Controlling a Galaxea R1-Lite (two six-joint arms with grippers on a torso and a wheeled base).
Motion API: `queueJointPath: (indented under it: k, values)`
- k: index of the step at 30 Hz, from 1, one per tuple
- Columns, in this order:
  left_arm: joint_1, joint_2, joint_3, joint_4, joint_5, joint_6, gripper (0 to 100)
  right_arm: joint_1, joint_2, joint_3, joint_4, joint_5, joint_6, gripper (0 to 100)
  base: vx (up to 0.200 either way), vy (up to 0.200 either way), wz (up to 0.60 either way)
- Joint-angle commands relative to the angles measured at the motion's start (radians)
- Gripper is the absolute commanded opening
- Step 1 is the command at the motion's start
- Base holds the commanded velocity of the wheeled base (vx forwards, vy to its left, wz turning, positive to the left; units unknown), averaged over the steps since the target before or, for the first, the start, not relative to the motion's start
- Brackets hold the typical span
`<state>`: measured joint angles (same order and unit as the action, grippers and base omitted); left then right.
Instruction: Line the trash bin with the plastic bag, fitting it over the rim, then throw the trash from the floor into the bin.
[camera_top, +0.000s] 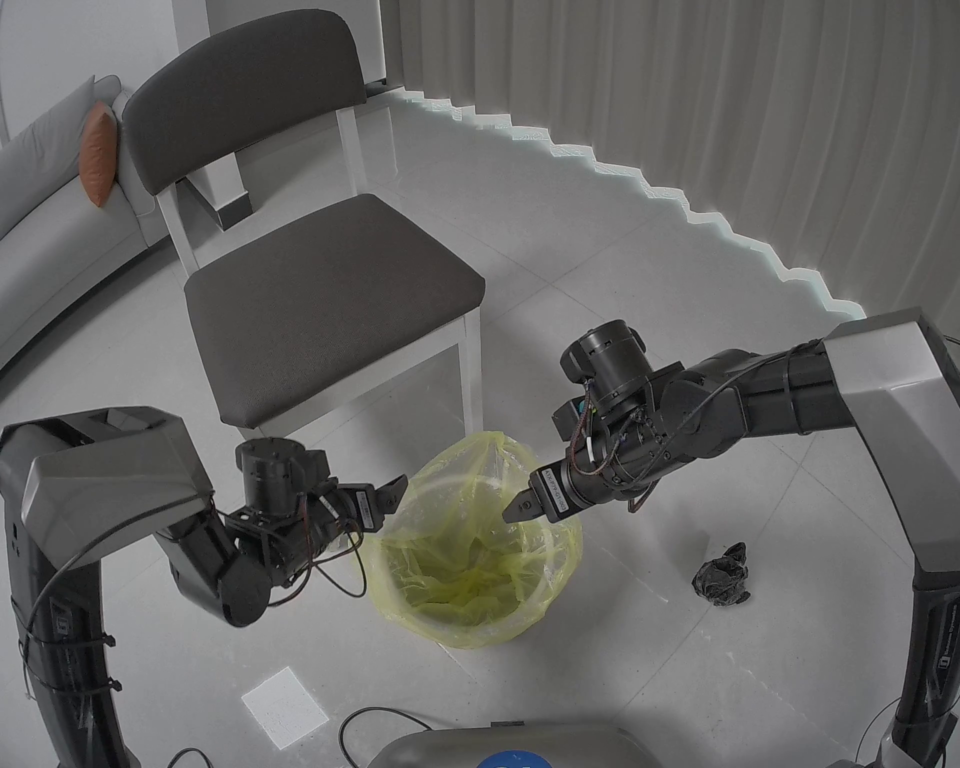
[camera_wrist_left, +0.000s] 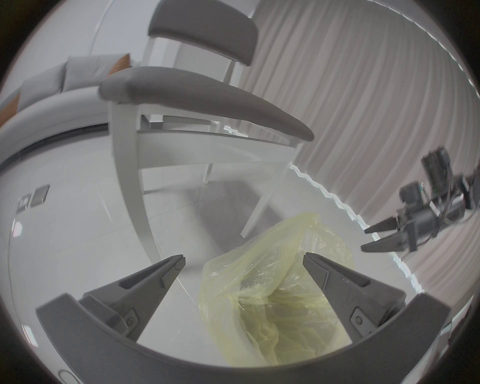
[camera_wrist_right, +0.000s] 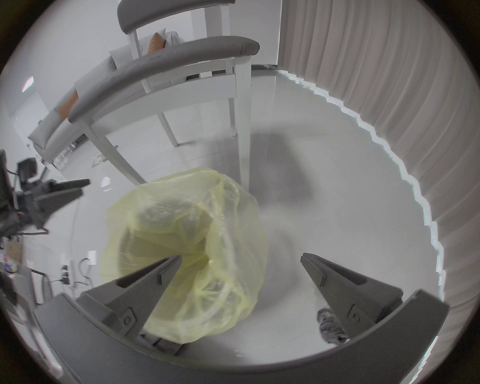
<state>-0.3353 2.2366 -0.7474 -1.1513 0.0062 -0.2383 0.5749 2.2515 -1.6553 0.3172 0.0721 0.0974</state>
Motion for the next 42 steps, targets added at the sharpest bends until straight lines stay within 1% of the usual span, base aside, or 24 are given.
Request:
queueJointPath:
  k: [1, 2, 3, 5, 8, 10, 12, 13, 15, 20, 35, 42]
  values:
    - [-0.033, -0.132, -0.257, 0.291, -0.005, 0.010, 100, -0.009, 0.060, -0.046, -0.133, -0.150, -0.079, 100, 0.000, 0.000, 0.00]
    - [-0.033, -0.135, -0.267, 0.311, -0.005, 0.013, 100, -0.009, 0.066, -0.046, -0.142, -0.156, -0.085, 100, 0.000, 0.000, 0.00]
    - [-0.039, -0.138, -0.300, 0.397, -0.014, 0.014, 100, -0.009, 0.094, -0.050, -0.176, -0.175, -0.113, 100, 0.000, 0.000, 0.00]
    - [-0.039, -0.138, -0.322, 0.447, -0.026, 0.014, 100, -0.009, 0.115, -0.055, -0.202, -0.190, -0.134, 100, 0.000, 0.000, 0.00]
    - [-0.034, -0.135, -0.314, 0.456, -0.066, 0.016, 100, -0.012, 0.157, -0.060, -0.245, -0.235, -0.183, 100, 0.000, 0.000, 0.00]
    - [-0.031, -0.134, -0.293, 0.453, -0.084, 0.016, 100, -0.029, 0.186, -0.061, -0.276, -0.273, -0.225, 100, 0.000, 0.000, 0.00]
    - [-0.033, -0.132, -0.290, 0.450, -0.084, 0.016, 100, -0.032, 0.195, -0.063, -0.287, -0.284, -0.234, 100, 0.000, 0.000, 0.00]
    - [-0.033, -0.127, -0.274, 0.438, -0.084, 0.014, 100, -0.050, 0.237, -0.075, -0.357, -0.307, -0.255, 100, 0.000, 0.000, 0.00]
    - [-0.033, -0.127, -0.257, 0.423, -0.084, 0.014, 100, -0.058, 0.247, -0.077, -0.379, -0.308, -0.257, 100, 0.000, 0.000, 0.00]
    - [-0.030, -0.127, -0.207, 0.349, -0.086, 0.014, 100, -0.079, 0.277, -0.096, -0.380, -0.308, -0.257, 100, 0.000, 0.000, 0.00]
    - [-0.042, -0.092, -0.158, 0.303, -0.083, 0.016, 100, -0.104, 0.392, -0.192, -0.379, -0.318, -0.255, 100, 0.000, 0.000, 0.00]
    - [-0.059, -0.026, -0.159, 0.289, -0.078, 0.017, 100, -0.107, 0.433, -0.227, -0.377, -0.319, -0.254, 100, 0.000, 0.000, 0.00]
